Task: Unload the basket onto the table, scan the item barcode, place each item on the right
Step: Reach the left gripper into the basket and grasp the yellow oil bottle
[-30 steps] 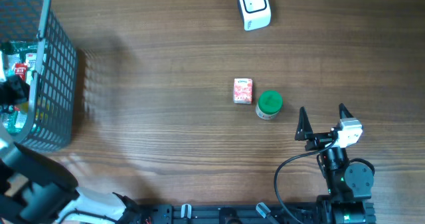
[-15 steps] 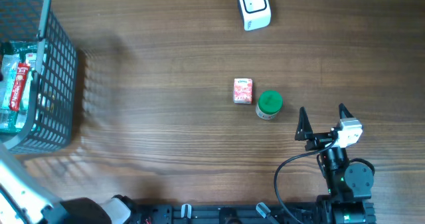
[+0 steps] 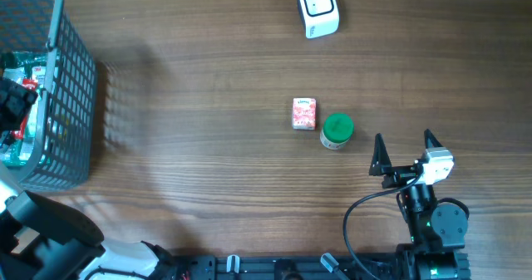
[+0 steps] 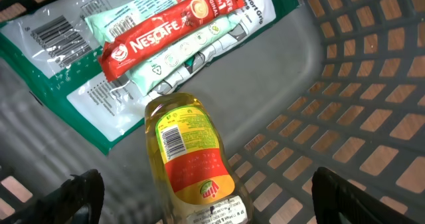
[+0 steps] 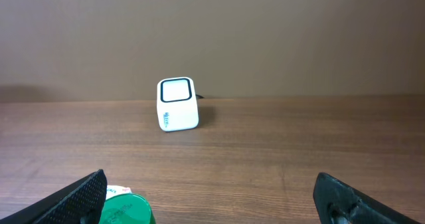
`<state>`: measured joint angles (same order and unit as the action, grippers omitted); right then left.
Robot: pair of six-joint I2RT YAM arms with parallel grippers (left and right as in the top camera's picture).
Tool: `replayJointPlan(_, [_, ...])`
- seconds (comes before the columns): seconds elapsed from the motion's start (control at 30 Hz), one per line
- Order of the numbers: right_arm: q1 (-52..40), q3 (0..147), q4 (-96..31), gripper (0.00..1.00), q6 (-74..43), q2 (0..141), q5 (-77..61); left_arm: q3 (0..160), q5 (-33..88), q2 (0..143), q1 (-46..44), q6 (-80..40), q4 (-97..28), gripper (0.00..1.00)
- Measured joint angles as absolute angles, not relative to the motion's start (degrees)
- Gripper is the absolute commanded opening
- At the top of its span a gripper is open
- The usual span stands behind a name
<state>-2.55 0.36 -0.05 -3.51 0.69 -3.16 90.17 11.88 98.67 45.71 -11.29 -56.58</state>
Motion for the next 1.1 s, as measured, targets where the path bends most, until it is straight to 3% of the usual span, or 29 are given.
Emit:
replayJointPlan(0.23, [-2.55,0.36,-0.03,1.00,-3.51,0.69,-3.16,90.24,11.90,102.50,45.71,-14.74,-61.32,0.94])
replayJointPlan(0.4, [-2.55,0.36,-0.03,1.00,-3.51,0.69,-3.18,90.21,16.73,110.24,45.71,-15.42,-62.15,0.95])
replayJointPlan(0.5, [-2.55,0.36,-0.03,1.00,-3.51,0.69,-3.16,90.21,18.44,112.53,45.82,-15.57,-62.08,0.78])
replayJointPlan(0.57, [-2.55,0.36,-0.03,1.00,-3.51,0.69,-3.18,90.21,19.00,113.16,45.82,-15.64,-61.65,0.74])
replayJointPlan(0.63, [-2.55,0.34,-0.03,1.00,-3.51,0.69,-3.18,90.21,20.14,113.30,45.82,-15.81,-61.25,0.56])
replayJointPlan(0.8, [-2.55,0.36,-0.05,1.00,-3.51,0.69,-3.16,90.21,24.69,113.36,45.89,-15.66,-60.90,0.38])
replayJointPlan(0.97, [-2.55,0.36,-0.03,1.00,-3.51,0.69,-3.18,91.05,31.20,113.38,48.25,-15.84,-60.69,0.26])
replayJointPlan(1.1, [-2.55,0.36,-0.05,1.00,-3.51,0.69,-3.16,91.26,33.17,113.38,49.25,-15.81,-60.64,0.31])
